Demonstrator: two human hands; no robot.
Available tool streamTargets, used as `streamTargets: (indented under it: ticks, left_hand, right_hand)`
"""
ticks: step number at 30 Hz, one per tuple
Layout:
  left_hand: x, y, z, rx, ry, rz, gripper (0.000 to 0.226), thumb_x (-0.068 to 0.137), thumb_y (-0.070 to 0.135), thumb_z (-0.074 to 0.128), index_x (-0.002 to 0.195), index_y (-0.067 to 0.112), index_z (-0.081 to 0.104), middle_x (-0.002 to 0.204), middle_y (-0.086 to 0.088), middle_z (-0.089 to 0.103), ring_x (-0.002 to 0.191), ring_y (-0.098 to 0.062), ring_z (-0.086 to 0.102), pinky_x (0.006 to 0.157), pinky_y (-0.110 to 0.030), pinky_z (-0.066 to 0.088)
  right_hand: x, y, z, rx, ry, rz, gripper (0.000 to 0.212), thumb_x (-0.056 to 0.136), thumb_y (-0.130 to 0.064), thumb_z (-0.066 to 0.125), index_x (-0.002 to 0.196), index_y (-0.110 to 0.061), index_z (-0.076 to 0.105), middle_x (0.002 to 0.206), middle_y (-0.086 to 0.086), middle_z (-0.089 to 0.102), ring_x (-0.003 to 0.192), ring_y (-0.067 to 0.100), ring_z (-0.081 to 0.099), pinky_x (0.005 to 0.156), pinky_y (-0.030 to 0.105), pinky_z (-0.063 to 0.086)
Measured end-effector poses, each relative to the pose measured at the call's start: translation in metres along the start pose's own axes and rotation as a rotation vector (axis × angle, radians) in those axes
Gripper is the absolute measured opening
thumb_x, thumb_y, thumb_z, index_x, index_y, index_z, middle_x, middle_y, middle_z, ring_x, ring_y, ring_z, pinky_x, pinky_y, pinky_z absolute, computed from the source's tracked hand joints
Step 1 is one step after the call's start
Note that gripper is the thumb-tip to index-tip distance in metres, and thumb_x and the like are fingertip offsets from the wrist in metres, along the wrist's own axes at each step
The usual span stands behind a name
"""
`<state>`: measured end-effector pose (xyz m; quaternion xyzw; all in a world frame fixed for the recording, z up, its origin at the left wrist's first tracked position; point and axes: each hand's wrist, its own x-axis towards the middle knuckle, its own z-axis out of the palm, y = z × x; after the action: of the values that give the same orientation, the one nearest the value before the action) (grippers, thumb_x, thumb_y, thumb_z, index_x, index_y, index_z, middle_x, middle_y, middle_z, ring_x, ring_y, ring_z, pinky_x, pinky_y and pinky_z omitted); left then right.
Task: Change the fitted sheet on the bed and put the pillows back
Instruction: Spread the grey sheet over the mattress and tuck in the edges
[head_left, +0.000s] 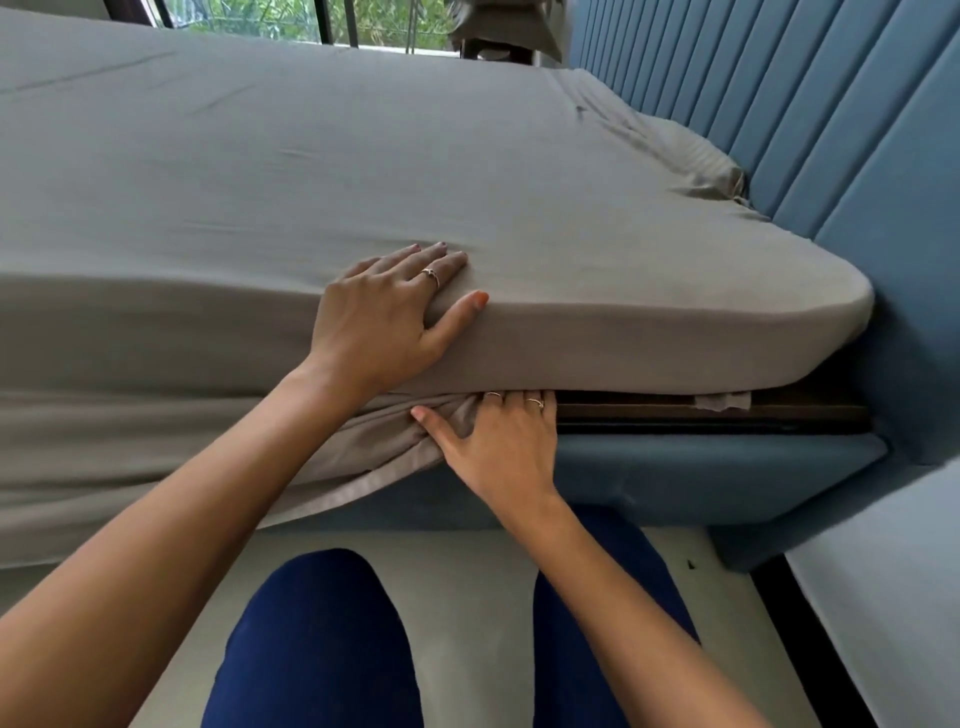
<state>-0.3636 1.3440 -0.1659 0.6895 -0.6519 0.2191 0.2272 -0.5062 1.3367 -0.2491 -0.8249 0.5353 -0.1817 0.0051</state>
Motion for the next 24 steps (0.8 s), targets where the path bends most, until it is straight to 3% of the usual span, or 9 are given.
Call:
streamTargets:
  ticks: [4, 7, 9, 11, 14, 17, 24]
  left_hand:
    - [-0.021, 0.0, -0.016, -0.033, -0.007, 0.186, 0.056, 0.095, 0.052, 0.038, 0.144, 0.023, 0.042, 0.153, 0.003, 0.036, 0.144, -0.016, 0.025, 0.117, -0.045, 0.012]
    - [-0.07, -0.01, -0.02, 0.11, 0.12, 0.285, 0.051, 0.097, 0.039, 0.049, 0.145, 0.02, 0.041, 0.153, -0.001, 0.034, 0.144, -0.021, 0.025, 0.117, -0.05, 0.014]
    - [-0.095, -0.028, -0.021, 0.186, 0.146, 0.252, 0.053, 0.097, 0.037, 0.05, 0.146, 0.021, 0.038, 0.154, -0.003, 0.032, 0.144, -0.022, 0.024, 0.116, -0.051, 0.016]
    - [-0.102, -0.046, -0.024, 0.212, 0.118, 0.16, 0.058, 0.098, 0.038, 0.049, 0.15, 0.022, 0.03, 0.157, -0.005, 0.025, 0.146, -0.023, 0.018, 0.117, -0.052, 0.012]
    - [-0.096, -0.064, -0.028, 0.229, 0.051, 0.059, 0.059, 0.1, 0.041, 0.039, 0.153, 0.024, 0.02, 0.16, -0.004, 0.014, 0.148, -0.021, 0.006, 0.119, -0.049, 0.002]
    - [-0.091, -0.07, -0.027, 0.229, 0.034, 0.018, 0.055, 0.101, 0.042, 0.033, 0.153, 0.026, 0.019, 0.161, 0.0, 0.011, 0.149, -0.02, 0.003, 0.119, -0.047, 0.001]
    - [-0.087, -0.081, -0.011, 0.176, 0.033, 0.035, 0.055, 0.102, 0.043, 0.031, 0.153, 0.024, 0.019, 0.16, -0.002, 0.017, 0.148, -0.019, 0.008, 0.119, -0.046, 0.005]
  right_hand:
    - [0.0, 0.022, -0.006, 0.215, -0.038, -0.142, 0.089, 0.085, -0.078, 0.018, 0.106, -0.009, 0.069, 0.107, 0.01, 0.07, 0.111, 0.026, 0.058, 0.106, 0.041, 0.035]
    - [-0.019, 0.05, -0.013, 0.407, 0.036, -0.253, 0.072, 0.095, -0.065, 0.026, 0.119, -0.01, 0.065, 0.121, 0.006, 0.065, 0.118, 0.02, 0.054, 0.109, 0.031, 0.034]
    - [-0.04, 0.06, -0.012, 0.437, 0.11, -0.283, 0.055, 0.097, -0.05, 0.037, 0.125, -0.009, 0.062, 0.132, 0.006, 0.059, 0.129, 0.015, 0.047, 0.112, 0.024, 0.028]
    - [-0.055, 0.058, -0.006, 0.343, 0.153, -0.393, 0.05, 0.099, -0.044, 0.039, 0.132, -0.01, 0.057, 0.14, 0.006, 0.051, 0.135, 0.014, 0.04, 0.115, 0.028, 0.026]
    - [-0.057, 0.042, 0.006, 0.143, 0.085, -0.544, 0.062, 0.101, -0.053, 0.028, 0.144, -0.011, 0.04, 0.151, 0.005, 0.036, 0.141, 0.015, 0.03, 0.117, 0.037, 0.022]
    - [-0.046, 0.024, 0.013, 0.069, 0.051, -0.506, 0.072, 0.099, -0.061, 0.02, 0.148, -0.009, 0.033, 0.152, 0.007, 0.034, 0.143, 0.014, 0.023, 0.118, 0.034, 0.013]
    - [-0.033, -0.01, 0.015, 0.082, 0.051, -0.381, 0.087, 0.091, -0.073, 0.02, 0.139, -0.005, 0.047, 0.142, 0.012, 0.049, 0.135, 0.022, 0.041, 0.118, 0.036, 0.018]
